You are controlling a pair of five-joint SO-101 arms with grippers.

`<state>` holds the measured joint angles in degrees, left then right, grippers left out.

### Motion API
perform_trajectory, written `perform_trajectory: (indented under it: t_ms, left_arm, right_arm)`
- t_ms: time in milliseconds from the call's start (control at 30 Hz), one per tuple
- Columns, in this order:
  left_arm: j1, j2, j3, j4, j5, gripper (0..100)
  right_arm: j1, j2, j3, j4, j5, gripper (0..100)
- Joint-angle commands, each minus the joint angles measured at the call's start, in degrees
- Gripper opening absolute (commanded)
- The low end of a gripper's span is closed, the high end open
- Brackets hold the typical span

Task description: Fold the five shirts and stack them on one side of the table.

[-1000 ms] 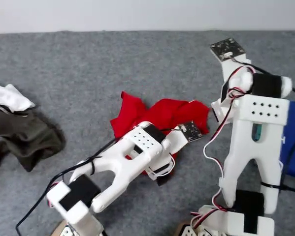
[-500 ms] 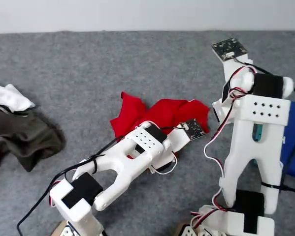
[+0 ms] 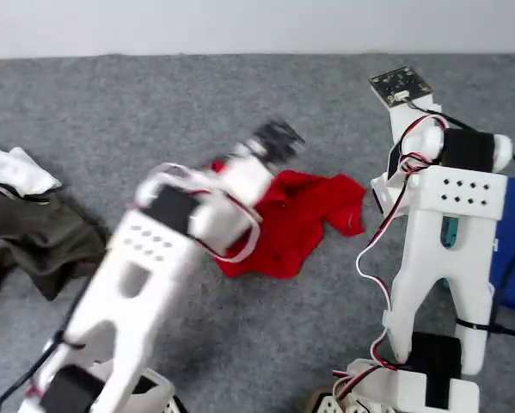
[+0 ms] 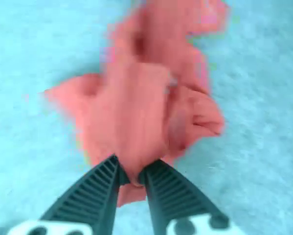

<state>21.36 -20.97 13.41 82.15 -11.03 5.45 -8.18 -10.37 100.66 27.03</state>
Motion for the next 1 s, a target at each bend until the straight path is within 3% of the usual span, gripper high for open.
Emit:
perform_trajectory:
  t_ms: [0, 267, 533, 833, 967]
  left_arm:
    - [-7.3, -5.54, -5.67, 3.34, -0.62, 1]
    - [-23.65, -6.59, -4.88, 4.48, -3.96, 1]
    - [-25.58, -6.59, 8.31, -3.08, -4.04, 1]
    - [-32.79, -6.59, 20.79, -12.48, -3.78, 1]
    - [-34.73, -6.59, 24.4, -15.65, -3.96, 1]
  right_arm:
    - [-0.57, -3.74, -0.44, 2.24, -0.62, 23.4]
    - [-10.42, -3.3, -0.35, 2.24, -0.62, 23.4]
    - [-29.14, -1.71, 2.9, 2.15, -0.62, 23.6]
    - [-40.48, 7.52, 6.42, -0.48, -5.1, 24.0]
    - [-45.23, 12.18, 6.42, -3.91, -5.63, 28.7]
